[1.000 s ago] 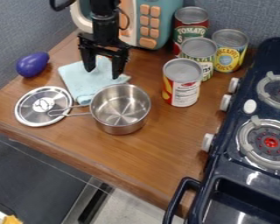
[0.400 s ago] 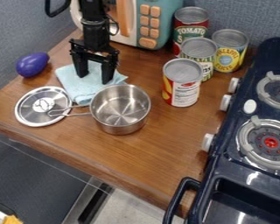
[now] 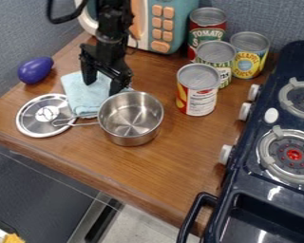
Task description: Wipe the table with a blue cloth and then put it back
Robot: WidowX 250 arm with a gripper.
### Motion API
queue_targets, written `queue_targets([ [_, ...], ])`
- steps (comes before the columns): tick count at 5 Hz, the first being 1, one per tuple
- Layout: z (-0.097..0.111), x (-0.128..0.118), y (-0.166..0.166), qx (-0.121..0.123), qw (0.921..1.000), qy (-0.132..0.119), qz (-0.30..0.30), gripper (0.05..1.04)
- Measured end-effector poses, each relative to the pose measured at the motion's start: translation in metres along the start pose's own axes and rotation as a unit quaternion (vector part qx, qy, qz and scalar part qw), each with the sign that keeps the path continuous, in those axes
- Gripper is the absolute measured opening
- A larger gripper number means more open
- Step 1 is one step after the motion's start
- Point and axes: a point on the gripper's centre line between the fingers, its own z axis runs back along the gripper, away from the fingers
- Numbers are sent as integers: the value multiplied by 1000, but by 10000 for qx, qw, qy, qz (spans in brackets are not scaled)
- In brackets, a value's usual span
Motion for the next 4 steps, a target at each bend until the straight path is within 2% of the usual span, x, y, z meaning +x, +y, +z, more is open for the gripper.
queue_targets([
  [1,-1,2,4,-223,9997,91,26,1000],
  [2,-3,-3,4,-522,9980,151,313,999],
  [3,-5,-11,5,-784,9945,336,608,997],
  [4,-5,-15,3,-883,9929,434,671,997],
])
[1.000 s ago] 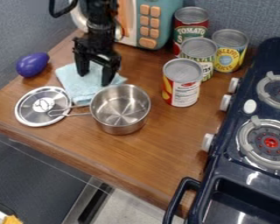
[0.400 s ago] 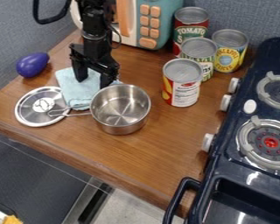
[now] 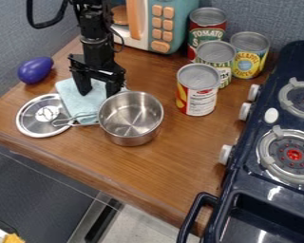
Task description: Wipe the table with a blue cloth and then put it back
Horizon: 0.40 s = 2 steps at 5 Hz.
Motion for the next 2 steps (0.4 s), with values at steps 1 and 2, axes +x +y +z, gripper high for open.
queue_targets([
  [1,-1,-8,-2,-107,9998,136,103,997],
  [2,-1,-10,-3,-118,9997,180,79,997],
])
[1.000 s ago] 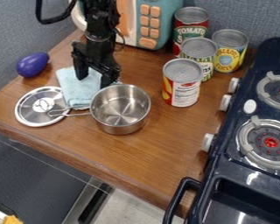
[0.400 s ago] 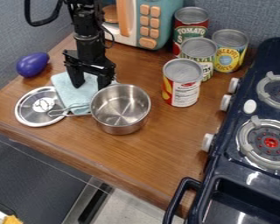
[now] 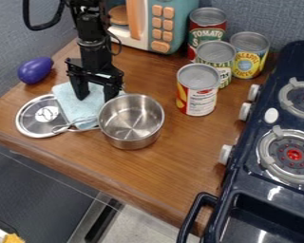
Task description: Wipe the table with a blue cloth and then put it back
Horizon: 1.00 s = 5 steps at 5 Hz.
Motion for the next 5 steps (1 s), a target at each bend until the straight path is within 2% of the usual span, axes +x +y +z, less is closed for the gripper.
queue_targets([
  [1,-1,2,2,24,9999,115,-39,999],
  [2,-1,6,3,49,9999,3,-109,999],
  [3,1,15,5,251,9993,-146,-223,1003],
  [4,4,32,6,392,9967,-276,-658,1001],
  [5,8,65,11,374,9923,-574,-1029,1001],
])
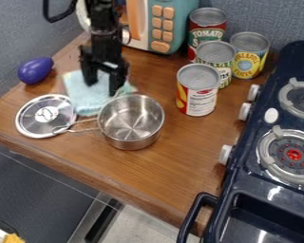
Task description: Wipe the table with a blue cloth and then put it back
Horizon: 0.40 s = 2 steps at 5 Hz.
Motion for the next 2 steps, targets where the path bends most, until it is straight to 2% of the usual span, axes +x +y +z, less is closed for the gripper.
queue_targets([
  [1,-1,23,10,-96,9998,-37,-140,1000],
  [2,-1,48,19,-262,9993,-247,-111,999],
])
